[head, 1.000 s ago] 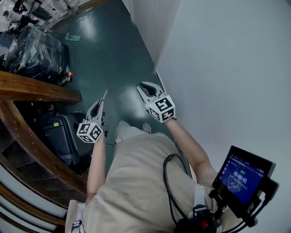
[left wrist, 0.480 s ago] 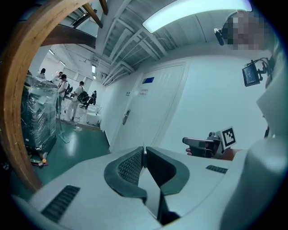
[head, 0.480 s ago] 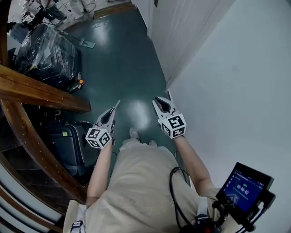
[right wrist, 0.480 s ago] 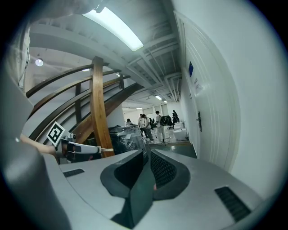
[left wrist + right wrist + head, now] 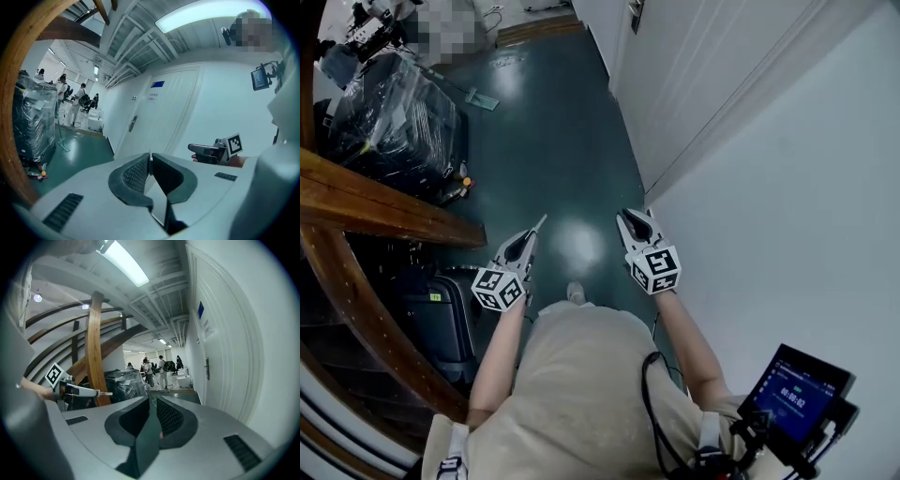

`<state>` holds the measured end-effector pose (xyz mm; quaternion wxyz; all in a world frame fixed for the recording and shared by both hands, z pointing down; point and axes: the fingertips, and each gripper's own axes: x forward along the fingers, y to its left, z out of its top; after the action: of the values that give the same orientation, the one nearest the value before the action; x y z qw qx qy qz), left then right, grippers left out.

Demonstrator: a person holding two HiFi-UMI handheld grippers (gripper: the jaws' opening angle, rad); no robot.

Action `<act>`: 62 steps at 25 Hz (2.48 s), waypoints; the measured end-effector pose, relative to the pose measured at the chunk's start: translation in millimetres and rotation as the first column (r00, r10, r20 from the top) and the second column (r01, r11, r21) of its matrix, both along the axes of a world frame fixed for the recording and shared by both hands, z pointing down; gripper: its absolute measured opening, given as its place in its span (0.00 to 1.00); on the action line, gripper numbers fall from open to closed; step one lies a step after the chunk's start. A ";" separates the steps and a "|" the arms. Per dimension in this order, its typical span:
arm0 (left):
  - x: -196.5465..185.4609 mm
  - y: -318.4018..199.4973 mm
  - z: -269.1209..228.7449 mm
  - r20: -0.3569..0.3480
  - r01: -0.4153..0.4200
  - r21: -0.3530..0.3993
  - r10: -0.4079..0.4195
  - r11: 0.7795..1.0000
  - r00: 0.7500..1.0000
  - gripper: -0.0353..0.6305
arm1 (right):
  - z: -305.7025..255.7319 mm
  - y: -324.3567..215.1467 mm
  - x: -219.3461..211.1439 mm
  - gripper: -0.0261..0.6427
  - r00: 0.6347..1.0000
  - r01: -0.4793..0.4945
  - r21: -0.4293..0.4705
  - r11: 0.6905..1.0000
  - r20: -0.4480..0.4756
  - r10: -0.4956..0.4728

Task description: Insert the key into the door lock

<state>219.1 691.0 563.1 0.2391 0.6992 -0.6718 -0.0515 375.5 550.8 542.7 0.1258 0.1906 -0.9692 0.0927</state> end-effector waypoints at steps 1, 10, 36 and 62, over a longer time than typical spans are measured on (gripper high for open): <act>-7.2 -2.8 0.4 0.000 -0.001 0.002 0.001 1.000 1.000 0.10 | 0.9 -2.1 -7.3 0.10 1.000 0.002 0.010 1.000 -0.004 -0.002; -50.7 -29.6 8.7 0.018 -0.013 0.001 0.013 1.000 1.000 0.10 | 9.5 -24.0 -60.6 0.10 1.000 0.010 0.016 1.000 0.017 -0.010; -74.4 -162.3 -0.9 -0.001 0.123 -0.024 -0.123 0.992 0.992 0.10 | 5.0 -174.8 -103.2 0.10 0.989 0.142 -0.028 0.989 0.050 -0.141; -229.3 -219.3 -9.3 -0.004 0.099 -0.008 -0.099 0.995 0.995 0.10 | -1.5 -226.1 -256.4 0.10 0.992 0.115 -0.033 0.993 0.046 -0.114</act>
<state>-10.2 471.7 553.8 0.2405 0.6639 -0.7053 -0.0622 119.1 324.7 541.1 0.1130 0.1304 -0.9792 0.1066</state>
